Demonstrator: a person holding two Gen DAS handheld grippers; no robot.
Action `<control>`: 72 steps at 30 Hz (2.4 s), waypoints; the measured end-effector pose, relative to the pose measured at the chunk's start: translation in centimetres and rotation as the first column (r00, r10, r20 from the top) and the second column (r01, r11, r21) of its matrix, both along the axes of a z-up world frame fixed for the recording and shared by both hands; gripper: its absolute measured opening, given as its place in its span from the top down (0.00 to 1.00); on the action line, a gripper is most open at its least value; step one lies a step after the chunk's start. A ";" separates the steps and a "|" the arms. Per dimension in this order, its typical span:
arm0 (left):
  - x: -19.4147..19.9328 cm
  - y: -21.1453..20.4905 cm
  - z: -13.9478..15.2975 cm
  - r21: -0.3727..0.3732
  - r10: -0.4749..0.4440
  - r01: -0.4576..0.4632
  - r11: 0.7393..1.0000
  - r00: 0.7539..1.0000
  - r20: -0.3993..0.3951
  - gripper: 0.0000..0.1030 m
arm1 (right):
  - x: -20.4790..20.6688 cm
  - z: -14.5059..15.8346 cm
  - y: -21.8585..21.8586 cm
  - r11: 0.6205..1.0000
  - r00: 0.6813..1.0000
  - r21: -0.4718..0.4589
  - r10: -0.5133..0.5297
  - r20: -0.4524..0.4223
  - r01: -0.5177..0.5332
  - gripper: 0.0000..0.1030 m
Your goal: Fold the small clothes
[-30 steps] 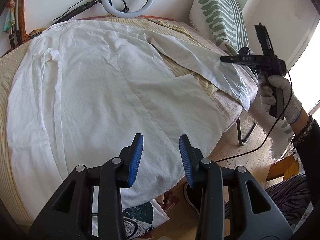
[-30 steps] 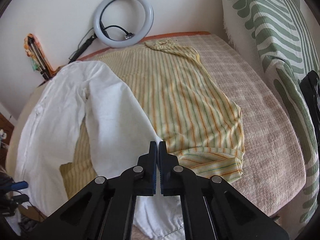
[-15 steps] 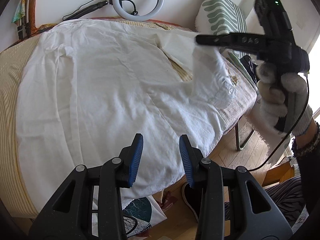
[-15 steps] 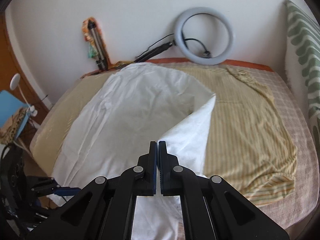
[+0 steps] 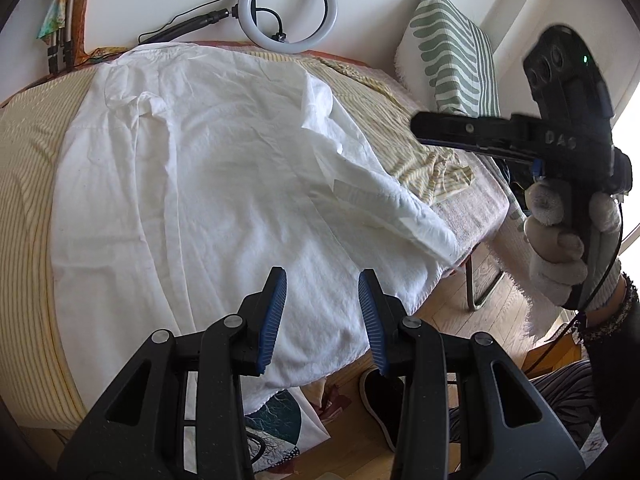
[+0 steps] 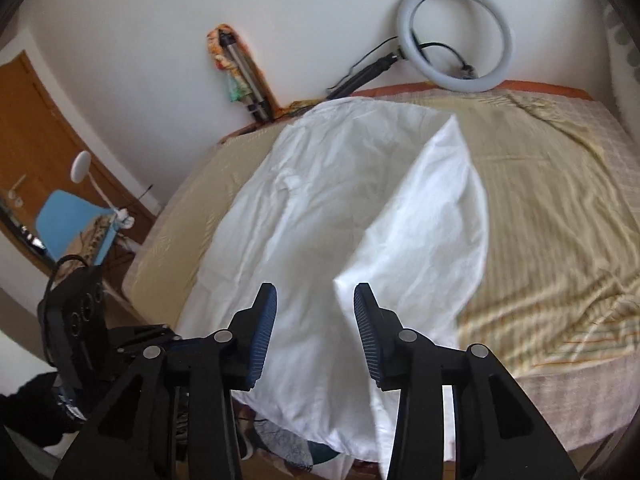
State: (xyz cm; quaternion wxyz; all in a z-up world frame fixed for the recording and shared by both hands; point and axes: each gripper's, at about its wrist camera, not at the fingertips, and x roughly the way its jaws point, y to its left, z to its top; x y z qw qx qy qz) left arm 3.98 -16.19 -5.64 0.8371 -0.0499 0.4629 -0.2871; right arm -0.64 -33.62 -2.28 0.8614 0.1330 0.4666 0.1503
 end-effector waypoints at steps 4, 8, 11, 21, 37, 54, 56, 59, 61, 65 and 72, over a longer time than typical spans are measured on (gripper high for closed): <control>0.1 -0.3 0.0 0.004 -0.003 0.003 1.000 1.000 0.004 0.63 | -1.1 -2.8 -3.9 0.987 0.984 -0.022 -0.159 -0.085 0.158 0.63; 0.4 -0.4 -0.2 0.005 0.003 -0.003 1.000 1.000 -0.002 0.63 | -2.0 -5.9 -6.1 0.971 0.953 -0.011 -0.238 -0.185 0.240 0.63; 0.7 -0.2 -0.4 0.003 0.015 -0.015 1.000 1.000 -0.009 0.63 | -2.7 -6.5 -5.1 0.981 0.960 0.020 -0.185 -0.211 0.193 0.64; 1.3 0.8 -0.9 -0.004 0.046 -0.046 0.999 0.998 -0.032 0.63 | -4.7 -4.5 0.8 0.987 0.983 0.149 0.079 -0.167 -0.054 0.65; 0.9 0.0 -1.1 0.003 0.028 -0.028 1.000 0.999 -0.034 0.63 | -7.2 -8.1 -6.4 0.940 0.916 0.152 -0.246 -0.316 0.304 0.91; 1.1 1.3 -1.5 -0.132 0.055 -0.072 0.989 0.991 -0.125 0.60 | -6.2 -2.7 4.0 0.985 0.980 0.070 0.164 -0.115 -0.157 0.88; 0.9 0.3 -1.9 -0.122 0.043 -0.058 0.991 0.992 -0.121 0.57 | -4.2 -1.7 2.2 0.994 0.989 0.054 0.098 -0.107 -0.093 0.88; 0.7 -1.0 -2.8 -0.104 0.038 -0.051 0.993 0.992 -0.118 0.57 | -0.1 -0.1 -0.4 0.998 0.995 0.030 0.053 -0.082 -0.051 0.81; 0.6 -1.5 -3.3 -0.073 0.049 -0.056 0.996 0.994 -0.098 0.57 | 3.2 0.9 -0.7 0.998 0.997 -0.037 0.048 -0.059 -0.050 0.51; 0.3 -2.5 -4.5 -0.061 0.059 -0.064 0.996 0.994 -0.087 0.59 | 10.4 0.9 -2.0 0.995 0.997 -0.093 0.019 -0.081 -0.026 0.50; 0.5 -2.6 -6.1 -0.085 0.131 -0.138 0.987 0.988 -0.087 0.95 | 20.5 -5.2 -3.3 0.968 0.971 -0.250 -0.071 -0.228 0.012 0.53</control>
